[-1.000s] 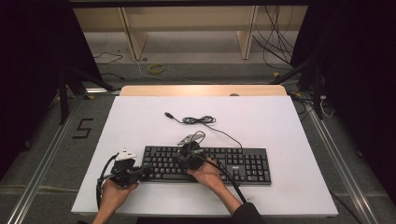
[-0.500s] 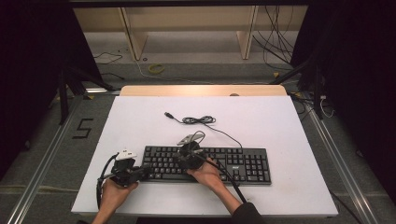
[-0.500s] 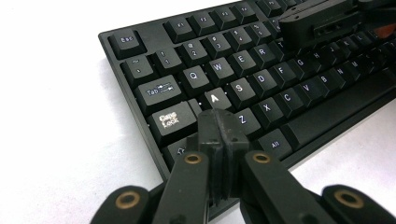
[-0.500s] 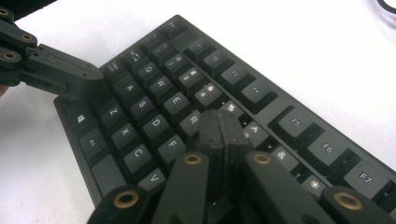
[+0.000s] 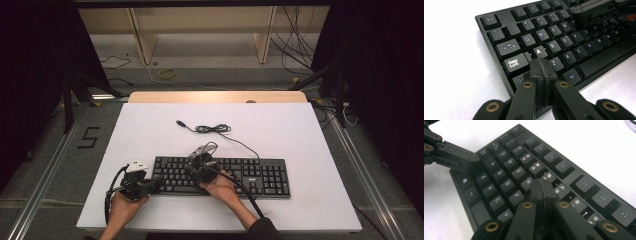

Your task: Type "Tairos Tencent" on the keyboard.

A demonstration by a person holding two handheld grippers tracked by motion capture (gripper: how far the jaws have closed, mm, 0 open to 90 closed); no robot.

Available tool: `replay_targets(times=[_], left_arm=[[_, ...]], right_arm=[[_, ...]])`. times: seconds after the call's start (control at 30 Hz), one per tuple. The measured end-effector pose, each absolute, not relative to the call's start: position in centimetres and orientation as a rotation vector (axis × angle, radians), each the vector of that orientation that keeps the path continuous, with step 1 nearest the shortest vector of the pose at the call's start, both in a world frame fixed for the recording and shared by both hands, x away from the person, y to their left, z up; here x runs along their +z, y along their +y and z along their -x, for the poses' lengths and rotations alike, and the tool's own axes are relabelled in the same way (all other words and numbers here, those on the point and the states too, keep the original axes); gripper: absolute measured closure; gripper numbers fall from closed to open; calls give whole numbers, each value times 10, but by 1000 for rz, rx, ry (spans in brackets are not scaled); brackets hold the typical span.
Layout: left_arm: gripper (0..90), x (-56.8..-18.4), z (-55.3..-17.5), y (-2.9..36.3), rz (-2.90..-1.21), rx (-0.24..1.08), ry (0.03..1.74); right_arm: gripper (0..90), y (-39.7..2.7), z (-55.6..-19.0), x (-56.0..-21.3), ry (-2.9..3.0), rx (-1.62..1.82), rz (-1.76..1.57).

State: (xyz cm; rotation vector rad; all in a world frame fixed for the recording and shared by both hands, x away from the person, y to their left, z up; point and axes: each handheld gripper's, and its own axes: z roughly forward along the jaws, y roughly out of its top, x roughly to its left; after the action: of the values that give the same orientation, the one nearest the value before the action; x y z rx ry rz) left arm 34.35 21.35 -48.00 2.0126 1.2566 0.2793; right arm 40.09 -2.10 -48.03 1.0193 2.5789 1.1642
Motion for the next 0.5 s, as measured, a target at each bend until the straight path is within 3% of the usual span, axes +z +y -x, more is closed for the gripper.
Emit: replay_targets(times=[0.43,0.47,0.5], left_arm=[[894,-479,-344,214,-2004,270,1259],[894,-470,-341,215,-1931,279,1188],[842,-470,-341,215,-1931,279,1188]], right_arm=[[900,-22,-401,-480,2579,1173,-1036],[900,-22,-401,-480,2579,1173,-1036],[900,-22,-401,-480,2579,1173,-1036]])
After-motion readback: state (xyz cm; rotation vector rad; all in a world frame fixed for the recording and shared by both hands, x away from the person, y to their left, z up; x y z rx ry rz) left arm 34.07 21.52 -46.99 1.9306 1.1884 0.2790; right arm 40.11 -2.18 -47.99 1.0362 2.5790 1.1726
